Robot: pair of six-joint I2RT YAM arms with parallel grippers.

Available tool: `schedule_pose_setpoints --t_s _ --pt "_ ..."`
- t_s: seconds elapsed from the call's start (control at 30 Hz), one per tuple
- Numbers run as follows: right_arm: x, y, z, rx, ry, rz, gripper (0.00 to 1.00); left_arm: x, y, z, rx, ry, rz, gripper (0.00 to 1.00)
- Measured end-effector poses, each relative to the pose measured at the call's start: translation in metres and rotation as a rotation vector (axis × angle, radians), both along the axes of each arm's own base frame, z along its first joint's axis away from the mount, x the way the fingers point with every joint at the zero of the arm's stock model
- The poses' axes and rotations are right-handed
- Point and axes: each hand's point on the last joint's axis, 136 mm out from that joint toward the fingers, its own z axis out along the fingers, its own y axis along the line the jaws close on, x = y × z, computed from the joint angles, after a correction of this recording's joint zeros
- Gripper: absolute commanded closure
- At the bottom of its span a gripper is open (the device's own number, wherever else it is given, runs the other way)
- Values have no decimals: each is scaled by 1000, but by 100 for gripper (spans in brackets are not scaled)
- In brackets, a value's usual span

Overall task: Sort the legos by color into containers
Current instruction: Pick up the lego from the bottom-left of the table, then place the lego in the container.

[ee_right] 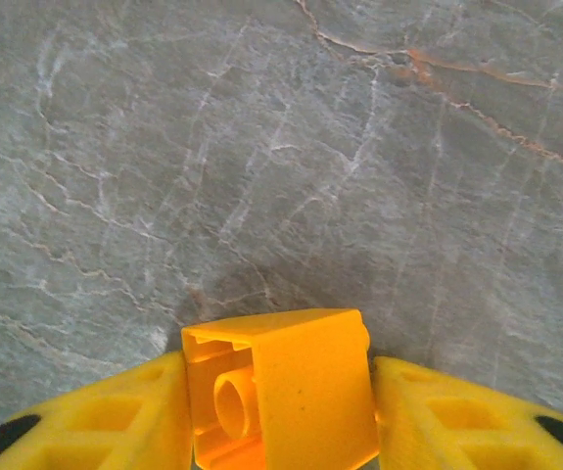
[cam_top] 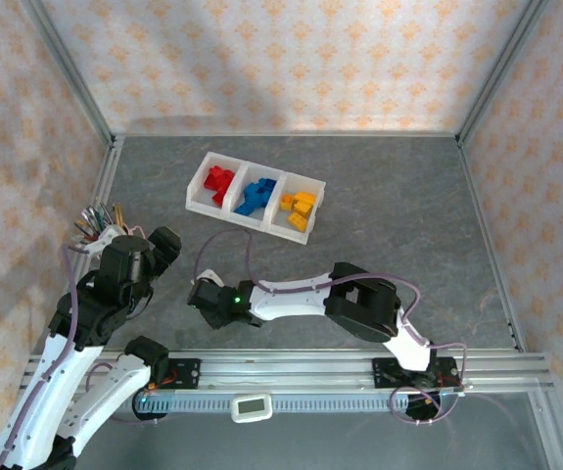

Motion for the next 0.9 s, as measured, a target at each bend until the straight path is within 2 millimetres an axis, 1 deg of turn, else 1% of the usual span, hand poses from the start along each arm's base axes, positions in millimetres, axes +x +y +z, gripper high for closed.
schedule_pose_setpoints --t_s 0.17,0.23,0.3,0.4,0.47,0.5,0.53,0.6,0.67,0.77,0.83,0.87,0.9 --pt "2 0 3 5 -5 -1 61 1 0 0 0 1 -1 0" --pt "5 -2 8 12 -6 -8 61 3 -2 -1 2 5 -3 1" --pt "12 -9 20 29 -11 -26 61 8 -4 -2 5 13 -12 1" --pt "37 -27 55 84 -31 -84 61 16 -9 -4 16 22 -30 0" --pt "65 -44 85 133 -61 -145 60 25 -15 -4 14 20 -48 0" --pt "79 -53 96 151 -76 -179 60 29 -18 -4 15 16 -58 0" --pt "100 -66 111 173 -99 -226 60 34 -21 -3 14 9 -67 1" --pt "138 -94 125 188 -133 -316 60 45 -28 -2 6 -3 -86 1" --pt "176 -126 128 175 -165 -408 61 58 -35 -3 4 -16 -103 0" --pt "223 -171 121 126 -194 -524 59 78 -46 -10 -4 -21 -128 0" --pt "248 -187 116 100 -210 -568 56 89 -53 -21 -3 -7 -148 0" --pt "259 -192 113 87 -219 -583 55 93 -56 -27 1 1 -156 0" --pt "266 -195 110 77 -223 -592 51 97 -58 -31 3 8 -160 0"
